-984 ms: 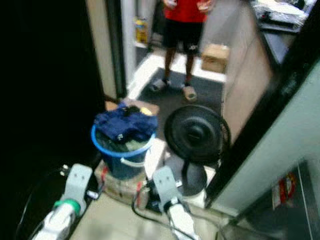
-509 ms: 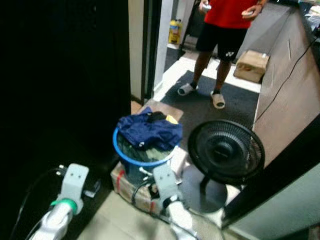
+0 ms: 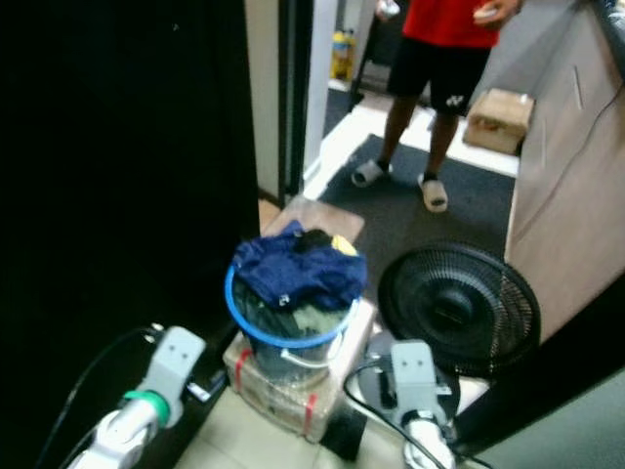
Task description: Clothes washing
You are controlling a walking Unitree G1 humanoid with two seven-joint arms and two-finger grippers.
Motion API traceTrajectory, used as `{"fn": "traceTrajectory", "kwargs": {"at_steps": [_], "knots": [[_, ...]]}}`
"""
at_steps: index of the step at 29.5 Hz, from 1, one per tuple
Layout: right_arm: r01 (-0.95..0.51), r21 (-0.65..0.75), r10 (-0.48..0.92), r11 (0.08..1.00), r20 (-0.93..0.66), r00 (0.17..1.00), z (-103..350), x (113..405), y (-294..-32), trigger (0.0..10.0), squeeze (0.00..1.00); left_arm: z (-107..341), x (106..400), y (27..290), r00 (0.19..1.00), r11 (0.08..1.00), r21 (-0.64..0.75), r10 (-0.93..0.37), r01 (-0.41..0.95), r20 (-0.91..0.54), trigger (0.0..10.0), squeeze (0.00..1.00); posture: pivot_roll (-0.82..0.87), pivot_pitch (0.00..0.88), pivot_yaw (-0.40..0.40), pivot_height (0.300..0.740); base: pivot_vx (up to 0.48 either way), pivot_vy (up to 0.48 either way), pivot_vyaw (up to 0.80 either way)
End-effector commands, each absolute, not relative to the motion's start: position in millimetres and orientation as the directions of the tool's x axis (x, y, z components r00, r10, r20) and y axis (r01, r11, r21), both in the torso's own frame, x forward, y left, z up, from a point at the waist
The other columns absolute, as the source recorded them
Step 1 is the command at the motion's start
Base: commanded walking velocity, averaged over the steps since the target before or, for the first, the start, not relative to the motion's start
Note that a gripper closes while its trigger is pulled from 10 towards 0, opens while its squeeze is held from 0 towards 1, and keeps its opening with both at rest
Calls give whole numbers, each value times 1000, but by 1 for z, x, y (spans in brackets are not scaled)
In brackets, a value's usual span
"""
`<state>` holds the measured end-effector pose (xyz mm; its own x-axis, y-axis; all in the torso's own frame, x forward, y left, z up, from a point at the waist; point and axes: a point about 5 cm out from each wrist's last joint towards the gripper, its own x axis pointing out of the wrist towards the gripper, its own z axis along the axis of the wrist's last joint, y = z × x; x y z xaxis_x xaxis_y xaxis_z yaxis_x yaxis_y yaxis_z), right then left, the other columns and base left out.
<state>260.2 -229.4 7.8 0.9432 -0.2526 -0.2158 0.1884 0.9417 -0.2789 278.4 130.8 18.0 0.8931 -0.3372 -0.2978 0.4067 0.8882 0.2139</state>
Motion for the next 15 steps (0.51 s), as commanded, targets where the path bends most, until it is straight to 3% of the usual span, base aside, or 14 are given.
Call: {"fn": "traceTrajectory", "kwargs": {"at_steps": [1,9,15], "knots": [[184,-268,-252,946,-246,936,-1,252,-225,10000,0,15,276,132,883,876,228,-347,426,-316,10000,0,13,0,77,740,247,0,0],[104,-277,-171,955,-233,957,-2,253,-209,10000,0,19,283,121,879,872,218,-364,438,-309,10000,0,-6,0,86,740,62,0,0],[-18,-298,-53,954,-229,972,-3,255,-186,10000,0,20,291,119,889,888,214,-329,406,-320,10000,0,-5,0,84,740,174,0,-691]]}}
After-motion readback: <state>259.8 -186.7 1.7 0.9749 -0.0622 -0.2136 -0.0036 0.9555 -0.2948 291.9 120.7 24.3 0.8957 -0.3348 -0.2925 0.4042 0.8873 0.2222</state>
